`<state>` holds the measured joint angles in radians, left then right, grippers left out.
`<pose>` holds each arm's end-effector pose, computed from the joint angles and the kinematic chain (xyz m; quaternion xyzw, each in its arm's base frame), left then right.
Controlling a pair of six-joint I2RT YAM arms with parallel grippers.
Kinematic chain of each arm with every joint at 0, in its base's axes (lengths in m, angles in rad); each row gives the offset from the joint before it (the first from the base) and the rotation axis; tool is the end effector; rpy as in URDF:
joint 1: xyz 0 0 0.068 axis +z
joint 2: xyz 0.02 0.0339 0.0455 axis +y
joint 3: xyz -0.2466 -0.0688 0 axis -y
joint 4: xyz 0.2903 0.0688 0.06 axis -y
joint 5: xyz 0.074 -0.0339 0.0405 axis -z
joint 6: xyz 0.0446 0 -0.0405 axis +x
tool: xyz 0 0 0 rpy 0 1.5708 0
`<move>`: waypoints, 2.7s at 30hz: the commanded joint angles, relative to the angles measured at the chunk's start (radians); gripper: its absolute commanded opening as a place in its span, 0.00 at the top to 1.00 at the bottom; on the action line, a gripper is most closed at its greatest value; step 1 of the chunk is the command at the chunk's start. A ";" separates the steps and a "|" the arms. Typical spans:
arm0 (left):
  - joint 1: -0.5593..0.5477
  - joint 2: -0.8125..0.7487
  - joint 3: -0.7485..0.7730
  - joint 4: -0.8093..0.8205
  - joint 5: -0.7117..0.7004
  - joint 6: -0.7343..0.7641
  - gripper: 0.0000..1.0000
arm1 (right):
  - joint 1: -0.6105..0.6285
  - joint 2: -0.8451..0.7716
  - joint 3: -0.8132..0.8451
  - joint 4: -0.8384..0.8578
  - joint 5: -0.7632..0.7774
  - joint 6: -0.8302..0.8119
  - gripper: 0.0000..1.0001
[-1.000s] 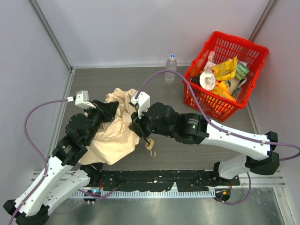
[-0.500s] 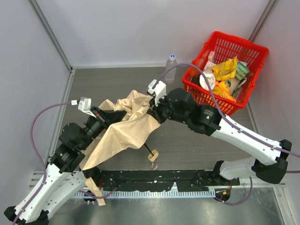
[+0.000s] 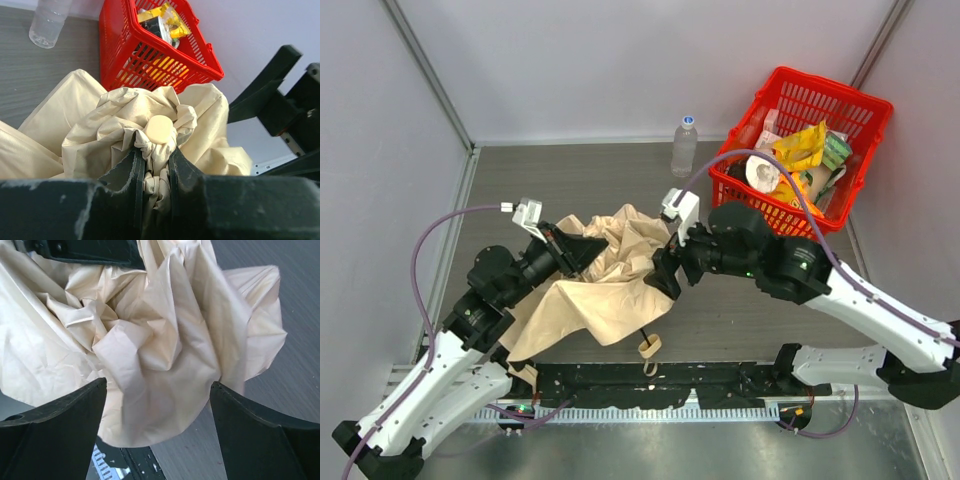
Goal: Put away the umbrella
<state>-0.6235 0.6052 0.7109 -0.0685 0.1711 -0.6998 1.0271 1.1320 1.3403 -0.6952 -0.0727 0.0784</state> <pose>0.1721 -0.1331 0.3485 0.0351 0.6931 -0.4876 0.5297 0.1481 0.2512 0.4000 -0.4077 0.7531 0.2971 0.4224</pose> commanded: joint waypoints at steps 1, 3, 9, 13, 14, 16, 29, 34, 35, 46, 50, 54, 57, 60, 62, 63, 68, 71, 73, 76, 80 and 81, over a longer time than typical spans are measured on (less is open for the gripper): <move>-0.002 -0.008 0.038 0.110 0.068 -0.026 1.00 | -0.007 -0.066 0.005 0.011 0.010 -0.029 0.11; -0.001 -0.005 0.035 0.131 0.117 -0.027 1.00 | -0.028 -0.060 0.002 0.031 -0.033 -0.055 0.08; -0.001 0.001 0.036 0.165 0.192 -0.053 1.00 | -0.068 -0.012 0.002 0.120 -0.197 -0.071 0.06; -0.001 0.010 0.024 0.246 0.255 -0.102 1.00 | -0.070 0.028 -0.007 0.177 -0.211 -0.062 0.05; -0.002 0.008 0.021 0.269 0.266 -0.113 1.00 | -0.070 0.046 -0.012 0.186 -0.220 -0.060 0.04; -0.001 0.008 0.013 0.312 0.277 -0.144 1.00 | -0.071 0.060 -0.038 0.236 -0.237 -0.051 0.04; -0.001 0.076 -0.070 0.680 0.386 -0.322 1.00 | -0.070 0.090 -0.182 0.702 -0.541 0.204 0.04; -0.002 0.061 -0.088 0.766 0.407 -0.343 1.00 | -0.073 0.126 -0.173 0.646 -0.452 0.190 0.09; -0.002 0.059 -0.100 0.803 0.406 -0.357 1.00 | -0.071 0.147 -0.168 0.660 -0.478 0.199 0.16; -0.001 0.015 -0.128 0.881 0.419 -0.349 1.00 | -0.055 0.183 -0.233 0.915 -0.608 0.353 0.78; -0.001 -0.018 -0.130 0.866 0.398 -0.339 1.00 | -0.047 0.158 -0.262 0.916 -0.598 0.354 0.99; -0.002 -0.080 -0.081 0.657 0.361 -0.224 0.63 | -0.050 0.101 -0.299 0.861 -0.517 0.305 0.99; -0.001 -0.169 -0.013 0.387 0.199 -0.095 0.04 | -0.068 0.049 -0.308 0.780 -0.446 0.255 0.99; -0.001 -0.240 0.114 0.025 -0.060 0.052 0.00 | -0.100 0.025 -0.268 0.645 -0.294 0.151 0.99; -0.002 -0.278 0.171 -0.126 -0.242 0.129 0.00 | -0.113 0.031 -0.200 0.532 -0.172 0.068 0.99; -0.001 -0.292 0.195 -0.190 -0.339 0.152 0.00 | -0.117 0.043 -0.169 0.467 -0.139 0.042 0.99; -0.002 -0.303 0.272 -0.376 -0.611 0.212 0.00 | -0.208 0.141 0.116 0.346 0.123 -0.171 0.99; -0.001 -0.294 0.259 -0.369 -0.570 0.201 0.00 | -0.226 0.286 0.324 0.292 0.235 -0.297 0.99; -0.002 -0.288 0.251 -0.373 -0.541 0.189 0.03 | -0.226 0.377 0.497 0.310 0.333 -0.428 0.99; -0.001 -0.304 0.226 -0.372 -0.506 0.155 0.04 | -0.226 0.518 0.672 0.376 0.360 -0.699 0.99; -0.001 -0.357 0.171 -0.370 -0.450 0.114 0.05 | -0.203 0.662 0.634 0.491 0.456 -1.034 0.99; -0.002 -0.375 0.157 -0.378 -0.450 0.111 0.05 | -0.190 0.679 0.588 0.514 0.526 -1.086 0.99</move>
<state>-0.6281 0.2878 0.9012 -0.4332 -0.3134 -0.5583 0.8032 1.7039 1.9755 -0.3065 0.2562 -0.6109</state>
